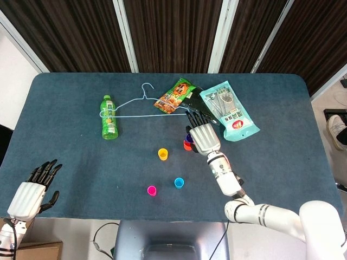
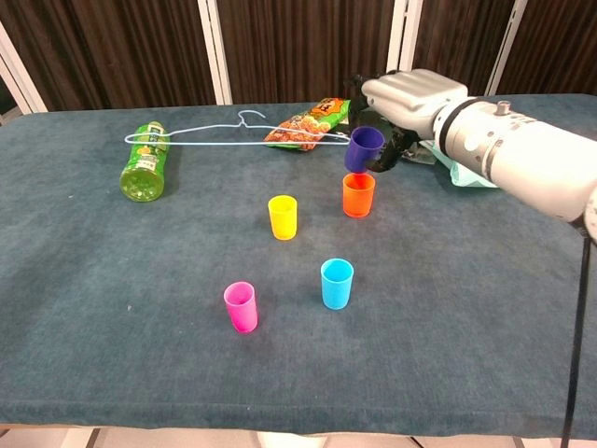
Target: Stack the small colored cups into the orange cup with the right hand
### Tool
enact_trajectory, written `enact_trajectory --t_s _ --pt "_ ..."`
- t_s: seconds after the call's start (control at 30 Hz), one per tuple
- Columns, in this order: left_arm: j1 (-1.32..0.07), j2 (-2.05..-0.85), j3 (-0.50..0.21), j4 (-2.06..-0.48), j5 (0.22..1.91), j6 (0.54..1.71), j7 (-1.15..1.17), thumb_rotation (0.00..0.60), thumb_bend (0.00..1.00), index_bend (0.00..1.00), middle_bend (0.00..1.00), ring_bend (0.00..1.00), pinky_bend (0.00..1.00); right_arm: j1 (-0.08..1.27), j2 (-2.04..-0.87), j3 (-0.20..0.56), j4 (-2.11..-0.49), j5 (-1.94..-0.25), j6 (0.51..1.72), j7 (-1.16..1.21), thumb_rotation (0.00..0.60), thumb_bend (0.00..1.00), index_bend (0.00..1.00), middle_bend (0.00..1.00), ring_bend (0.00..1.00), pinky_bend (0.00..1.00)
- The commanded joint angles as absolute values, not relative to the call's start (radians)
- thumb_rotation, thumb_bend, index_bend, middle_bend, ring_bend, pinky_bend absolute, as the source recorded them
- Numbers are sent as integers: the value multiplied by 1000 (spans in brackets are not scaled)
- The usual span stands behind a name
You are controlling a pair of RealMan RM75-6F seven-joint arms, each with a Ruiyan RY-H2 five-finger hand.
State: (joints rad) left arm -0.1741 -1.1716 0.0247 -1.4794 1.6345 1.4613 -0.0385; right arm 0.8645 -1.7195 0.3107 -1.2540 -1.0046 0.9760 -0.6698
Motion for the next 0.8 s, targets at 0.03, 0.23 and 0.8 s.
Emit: enact_trajectory --t_s 0.03,0.23,0.8 --pt "-174 -1170 24 -1478 1633 1462 -42 600 445 0 0 0 152 874 -1733 300 -1231 -976 967 -701 600 452 639 54 0 0" --pt "-175 -1170 24 -1478 1631 1457 -44 600 445 0 0 0 151 876 -1742 276 -1211 -961 943 -700 600 453 596 54 0 0" --pt "-181 -1172 23 -1480 1625 1444 -44 600 444 0 0 0 152 894 -1670 248 -1417 -954 892 -658 600 453 93 0 0 0"
